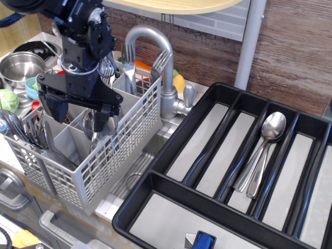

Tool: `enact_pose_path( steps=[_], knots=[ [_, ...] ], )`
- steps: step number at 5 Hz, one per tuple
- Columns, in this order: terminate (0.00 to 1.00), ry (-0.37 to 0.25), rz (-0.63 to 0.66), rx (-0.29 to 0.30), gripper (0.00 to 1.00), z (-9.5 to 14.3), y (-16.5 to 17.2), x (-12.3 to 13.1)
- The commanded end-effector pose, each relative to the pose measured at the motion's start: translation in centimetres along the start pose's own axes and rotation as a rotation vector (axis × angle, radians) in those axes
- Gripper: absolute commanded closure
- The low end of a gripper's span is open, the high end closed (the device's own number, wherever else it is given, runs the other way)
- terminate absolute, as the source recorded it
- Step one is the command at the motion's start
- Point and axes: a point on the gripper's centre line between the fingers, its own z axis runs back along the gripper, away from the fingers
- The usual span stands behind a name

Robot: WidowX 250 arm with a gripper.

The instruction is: Put big spoon from basket to tray

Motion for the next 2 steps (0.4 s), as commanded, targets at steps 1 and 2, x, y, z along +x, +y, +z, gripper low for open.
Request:
enact_pose_path(
  steps=[1,2],
  knots=[
    [0.00,-0.020,-0.009,-0.045,0.00,-1.24,0.39,0.30],
    [0.00,-0.028,-0.003,-0.029,1.00,-1.25,0.29,0.13]
  ],
)
